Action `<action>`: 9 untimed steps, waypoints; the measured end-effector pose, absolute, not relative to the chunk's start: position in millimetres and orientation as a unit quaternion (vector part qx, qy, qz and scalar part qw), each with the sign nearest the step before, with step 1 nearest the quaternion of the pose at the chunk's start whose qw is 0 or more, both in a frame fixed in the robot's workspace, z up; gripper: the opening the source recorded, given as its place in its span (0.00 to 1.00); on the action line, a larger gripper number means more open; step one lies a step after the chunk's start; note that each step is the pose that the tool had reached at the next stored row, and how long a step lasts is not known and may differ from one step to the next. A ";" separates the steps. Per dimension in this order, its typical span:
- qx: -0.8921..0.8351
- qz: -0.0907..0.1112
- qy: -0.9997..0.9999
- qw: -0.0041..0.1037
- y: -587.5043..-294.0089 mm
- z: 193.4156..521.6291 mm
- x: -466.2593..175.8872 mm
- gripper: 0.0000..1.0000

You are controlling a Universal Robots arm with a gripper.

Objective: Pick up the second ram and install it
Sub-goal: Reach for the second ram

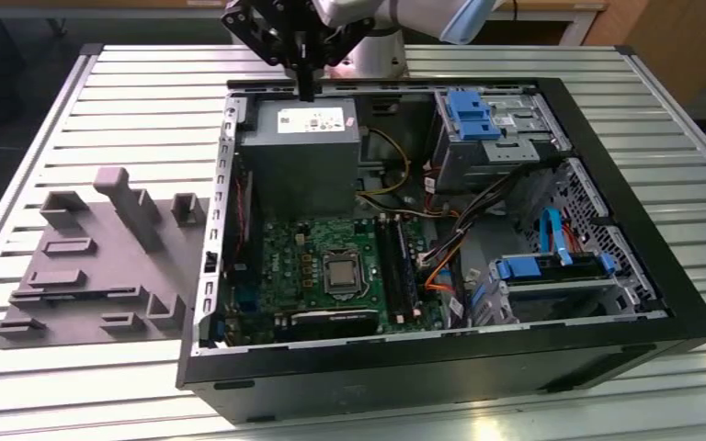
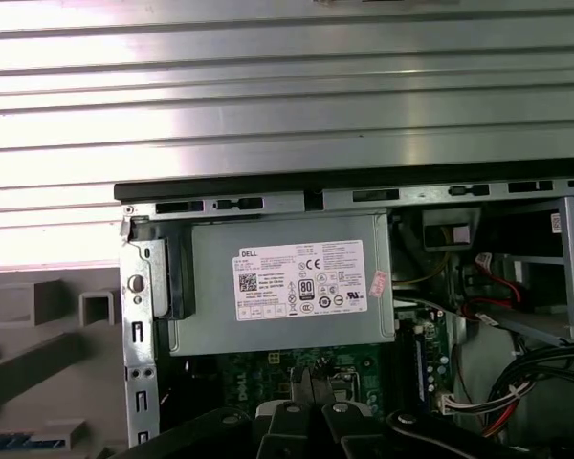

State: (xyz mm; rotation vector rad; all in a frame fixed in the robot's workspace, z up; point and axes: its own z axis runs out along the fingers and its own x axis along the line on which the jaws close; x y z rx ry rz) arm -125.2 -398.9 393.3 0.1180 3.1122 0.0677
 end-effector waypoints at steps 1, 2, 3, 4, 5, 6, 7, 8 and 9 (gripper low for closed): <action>0.038 0.022 0.999 0.013 -398.9 393.3 -125.8 0.11; 0.038 0.022 0.999 0.013 -399.0 393.3 -126.4 0.11; 0.038 0.022 0.999 0.013 -398.9 393.3 -127.0 0.11; 0.038 0.022 0.999 0.013 -399.0 393.3 -127.6 0.11; 0.038 0.022 0.999 0.013 -398.9 393.3 -128.2 0.11; 0.038 0.022 0.999 0.014 -398.9 393.3 -128.8 0.11; 0.038 0.022 0.999 0.014 -398.9 393.3 -129.4 0.11; 0.038 0.022 0.999 0.014 -398.9 393.3 -130.0 0.11; 0.038 0.022 0.999 0.014 -398.9 393.3 -130.6 0.11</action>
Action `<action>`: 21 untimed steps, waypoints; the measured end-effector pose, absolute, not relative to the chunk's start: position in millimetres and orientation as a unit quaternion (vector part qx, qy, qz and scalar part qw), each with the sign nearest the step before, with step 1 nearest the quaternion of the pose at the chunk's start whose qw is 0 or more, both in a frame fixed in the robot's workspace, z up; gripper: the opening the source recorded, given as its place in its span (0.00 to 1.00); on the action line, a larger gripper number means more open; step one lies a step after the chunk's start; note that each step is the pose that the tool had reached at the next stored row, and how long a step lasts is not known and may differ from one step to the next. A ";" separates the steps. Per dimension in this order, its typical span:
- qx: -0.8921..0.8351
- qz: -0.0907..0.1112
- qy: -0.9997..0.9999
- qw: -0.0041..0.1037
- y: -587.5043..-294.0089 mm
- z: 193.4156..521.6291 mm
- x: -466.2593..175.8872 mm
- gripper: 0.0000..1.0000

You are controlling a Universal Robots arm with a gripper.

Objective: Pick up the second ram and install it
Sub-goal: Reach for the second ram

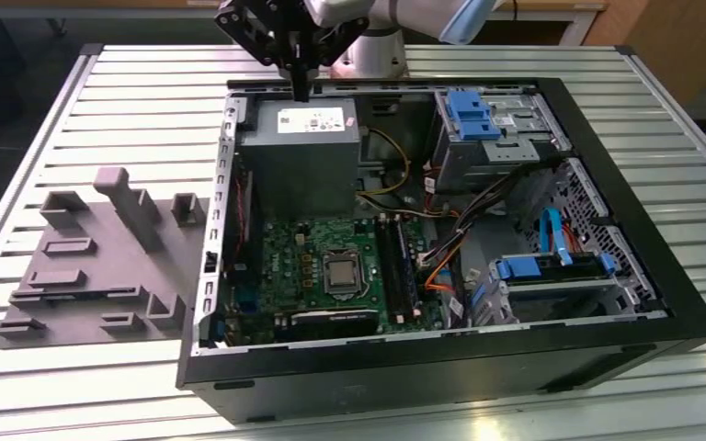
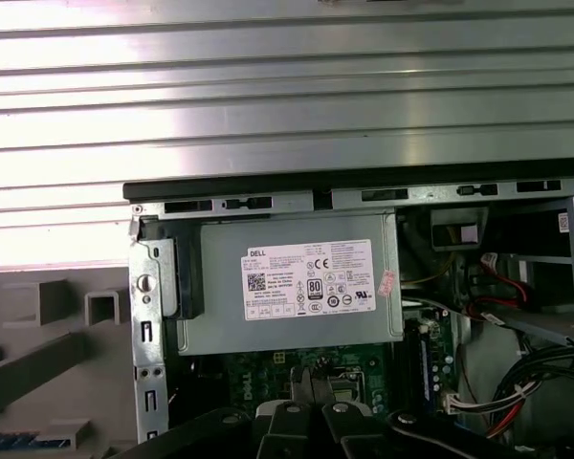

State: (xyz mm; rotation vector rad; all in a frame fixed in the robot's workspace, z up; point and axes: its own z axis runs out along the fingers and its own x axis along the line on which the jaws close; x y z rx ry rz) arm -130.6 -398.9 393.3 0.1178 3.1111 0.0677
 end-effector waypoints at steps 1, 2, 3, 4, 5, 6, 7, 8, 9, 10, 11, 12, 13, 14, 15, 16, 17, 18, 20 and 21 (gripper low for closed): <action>0.038 0.022 0.999 0.014 -398.9 393.3 -131.2 0.11; 0.038 0.022 0.999 0.014 -399.0 393.3 -131.9 0.11; 0.038 0.022 0.999 0.014 -398.9 393.3 -132.5 0.11; 0.038 0.022 0.999 0.014 -398.9 393.3 -133.2 0.11; 0.038 0.022 0.999 0.014 -398.9 393.3 -133.8 0.11; 0.038 0.022 0.999 0.014 -398.9 393.3 -134.4 0.11; 0.038 0.022 0.999 0.014 -398.9 393.3 -135.0 0.11; 0.038 0.022 0.999 0.014 -398.9 393.3 -135.4 0.11; 0.038 0.022 0.999 0.014 -398.9 393.3 -135.8 0.11; 0.038 0.022 0.999 0.014 -398.9 393.3 -136.1 0.11; 0.038 0.022 0.999 0.014 -398.9 393.3 -136.4 0.11; 0.038 0.022 0.999 0.014 -398.9 393.3 -136.6 0.11; 0.038 0.022 0.999 0.014 -398.9 393.3 -137.0 0.11; 0.038 0.022 0.999 0.014 -398.9 393.3 -137.3 0.11; 0.038 0.022 0.999 0.014 -398.9 393.3 -137.7 0.11; 0.038 0.022 0.999 0.014 -398.9 393.3 -138.0 0.11; 0.038 0.022 0.999 0.014 -398.9 393.3 -138.4 0.11; 0.038 0.022 0.999 0.014 -399.0 393.3 -138.8 0.11; 0.038 0.022 0.999 0.014 -398.9 393.3 -139.8 0.11; 0.038 0.022 0.999 0.014 -398.9 393.3 -140.3 0.11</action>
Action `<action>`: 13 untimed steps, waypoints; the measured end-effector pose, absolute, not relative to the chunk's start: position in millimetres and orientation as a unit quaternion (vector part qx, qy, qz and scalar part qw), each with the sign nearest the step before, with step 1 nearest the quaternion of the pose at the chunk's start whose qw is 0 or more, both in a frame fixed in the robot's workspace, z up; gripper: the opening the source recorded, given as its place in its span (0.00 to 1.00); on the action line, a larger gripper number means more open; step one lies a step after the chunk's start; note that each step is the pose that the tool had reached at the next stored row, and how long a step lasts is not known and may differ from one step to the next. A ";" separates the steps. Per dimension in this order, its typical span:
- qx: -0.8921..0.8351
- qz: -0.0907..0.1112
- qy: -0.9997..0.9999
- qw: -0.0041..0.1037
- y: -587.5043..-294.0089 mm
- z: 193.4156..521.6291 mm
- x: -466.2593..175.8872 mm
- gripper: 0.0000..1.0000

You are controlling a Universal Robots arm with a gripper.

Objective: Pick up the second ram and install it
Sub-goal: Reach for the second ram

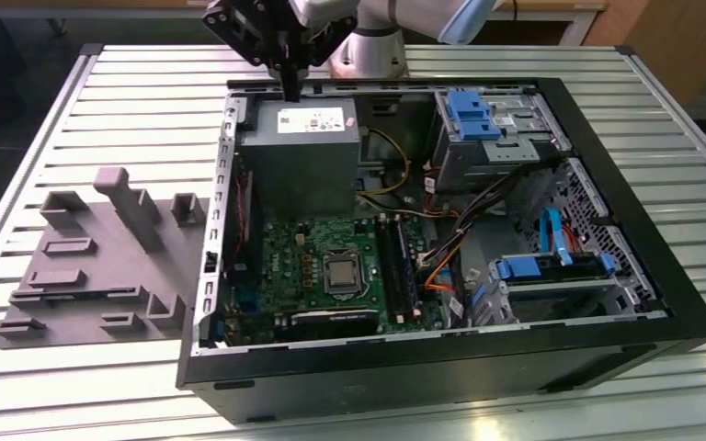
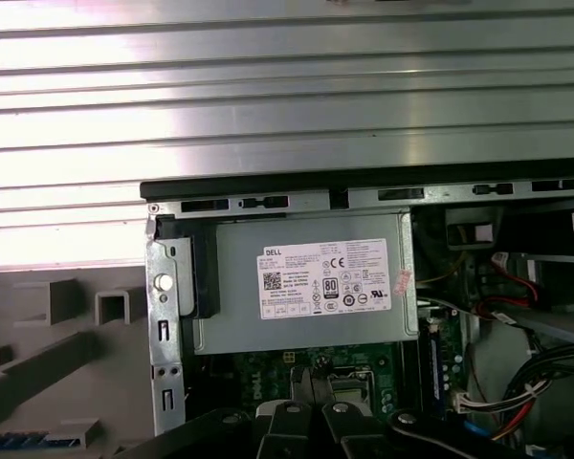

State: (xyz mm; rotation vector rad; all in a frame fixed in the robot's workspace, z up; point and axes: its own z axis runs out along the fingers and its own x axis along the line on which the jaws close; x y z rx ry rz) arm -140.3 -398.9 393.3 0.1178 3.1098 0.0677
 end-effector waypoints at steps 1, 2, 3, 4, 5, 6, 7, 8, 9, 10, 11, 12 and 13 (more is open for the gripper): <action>0.038 0.022 0.999 0.014 -398.9 393.3 -140.8 0.11; 0.038 0.022 0.999 0.014 -398.9 393.3 -141.4 0.11; 0.038 0.022 0.999 0.014 -398.9 393.3 -141.9 0.11; 0.038 0.022 0.999 0.015 -398.9 393.3 -142.6 0.11; 0.038 0.022 0.999 0.015 -398.9 393.3 -143.1 0.11; 0.038 0.022 0.999 0.015 -398.9 393.3 -143.6 0.11; 0.038 0.022 0.999 0.015 -398.9 393.3 -144.2 0.11; 0.038 0.022 0.999 0.015 -398.9 393.3 -144.8 0.11; 0.038 0.022 0.999 0.015 -398.9 393.3 -145.4 0.11; 0.038 0.022 0.999 0.015 -398.9 393.3 -146.0 0.11; 0.038 0.022 0.999 0.015 -398.9 393.3 -146.5 0.11; 0.038 0.022 0.999 0.015 -398.9 393.3 -147.1 0.11; 0.038 0.022 0.999 0.015 -398.9 393.3 -147.6 0.11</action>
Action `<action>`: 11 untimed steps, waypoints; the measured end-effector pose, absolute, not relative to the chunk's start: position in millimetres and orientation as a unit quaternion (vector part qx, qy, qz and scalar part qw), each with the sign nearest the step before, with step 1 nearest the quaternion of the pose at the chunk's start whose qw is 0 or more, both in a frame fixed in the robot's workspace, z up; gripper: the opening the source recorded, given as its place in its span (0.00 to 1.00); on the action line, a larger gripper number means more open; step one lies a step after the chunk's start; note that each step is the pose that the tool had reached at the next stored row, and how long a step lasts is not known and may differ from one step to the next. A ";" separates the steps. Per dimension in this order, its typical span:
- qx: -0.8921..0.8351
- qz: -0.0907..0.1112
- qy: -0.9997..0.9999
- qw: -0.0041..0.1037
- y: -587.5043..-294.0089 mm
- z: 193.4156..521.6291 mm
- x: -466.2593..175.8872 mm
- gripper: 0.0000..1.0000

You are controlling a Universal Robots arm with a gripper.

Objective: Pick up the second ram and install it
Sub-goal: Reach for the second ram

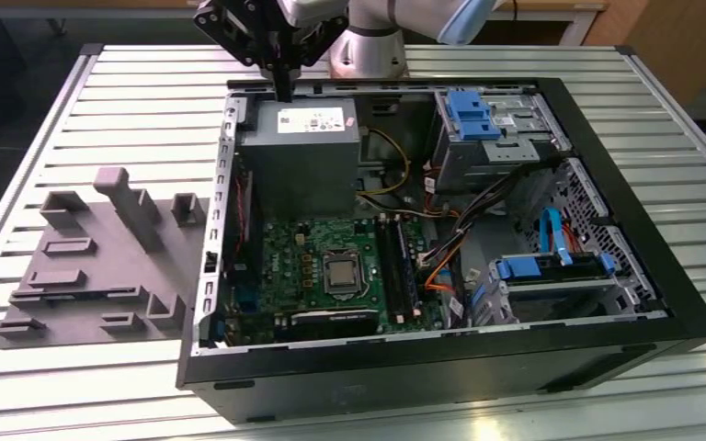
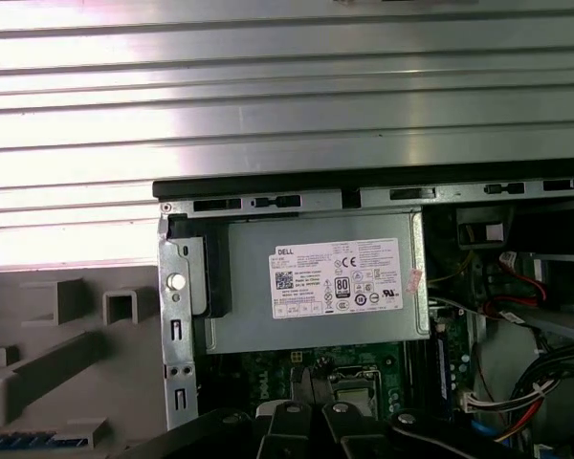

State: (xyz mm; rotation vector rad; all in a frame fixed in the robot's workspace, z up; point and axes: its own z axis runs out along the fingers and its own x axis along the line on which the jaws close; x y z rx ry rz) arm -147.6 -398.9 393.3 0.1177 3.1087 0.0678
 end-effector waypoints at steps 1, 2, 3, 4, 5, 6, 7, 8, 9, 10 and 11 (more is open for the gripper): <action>0.038 0.022 0.999 0.015 -398.9 393.3 -148.2 0.11; 0.038 0.022 0.999 0.015 -398.9 393.3 -148.7 0.11; 0.038 0.022 0.999 0.015 -398.9 393.3 -149.3 0.11; 0.038 0.022 0.999 0.015 -398.9 393.3 -149.9 0.11; 0.038 0.022 0.999 0.015 -398.9 393.3 -150.4 0.11; 0.038 0.022 0.999 0.015 -398.9 393.3 -150.9 0.11; 0.038 0.022 0.999 0.015 -399.0 393.3 -151.6 0.11; 0.038 0.022 0.999 0.015 -399.0 393.3 -152.3 0.11; 0.038 0.022 0.999 0.015 -398.9 393.3 -153.1 0.11; 0.038 0.022 0.999 0.015 -398.9 393.3 -153.7 0.11; 0.038 0.022 0.999 0.016 -398.9 393.3 -154.3 0.11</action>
